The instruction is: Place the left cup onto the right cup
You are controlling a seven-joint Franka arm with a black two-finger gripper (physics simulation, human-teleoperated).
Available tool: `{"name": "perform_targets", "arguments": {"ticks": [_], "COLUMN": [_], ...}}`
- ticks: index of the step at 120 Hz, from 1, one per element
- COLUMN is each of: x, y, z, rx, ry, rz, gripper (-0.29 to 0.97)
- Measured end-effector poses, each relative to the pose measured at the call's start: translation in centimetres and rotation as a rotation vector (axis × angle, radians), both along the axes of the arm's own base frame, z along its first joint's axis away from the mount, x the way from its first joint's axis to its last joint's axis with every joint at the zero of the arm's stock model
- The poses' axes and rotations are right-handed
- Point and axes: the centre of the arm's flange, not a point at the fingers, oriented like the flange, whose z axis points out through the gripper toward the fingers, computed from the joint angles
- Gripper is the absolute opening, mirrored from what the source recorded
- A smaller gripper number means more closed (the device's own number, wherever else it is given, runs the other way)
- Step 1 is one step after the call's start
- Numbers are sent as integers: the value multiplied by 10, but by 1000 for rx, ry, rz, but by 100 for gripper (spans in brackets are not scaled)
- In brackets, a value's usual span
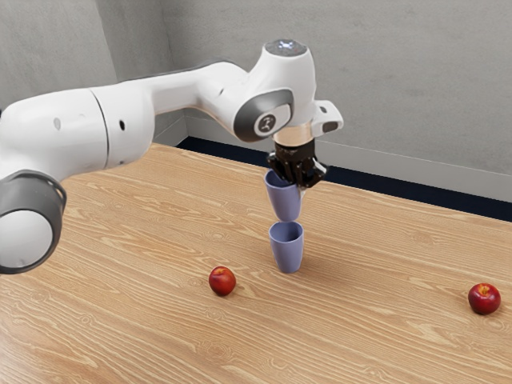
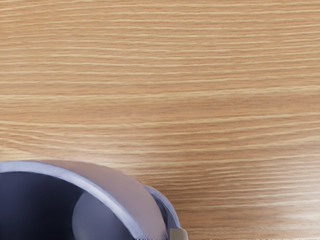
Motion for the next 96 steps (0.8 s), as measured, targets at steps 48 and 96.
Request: {"name": "perform_targets", "arguments": {"ticks": [48, 96], "x": [-14, -10], "y": [-16, -11], "z": [-17, -36], "rx": [7, 6], "ry": [29, 54], "rz": [15, 55], "gripper": [-10, -3]}}
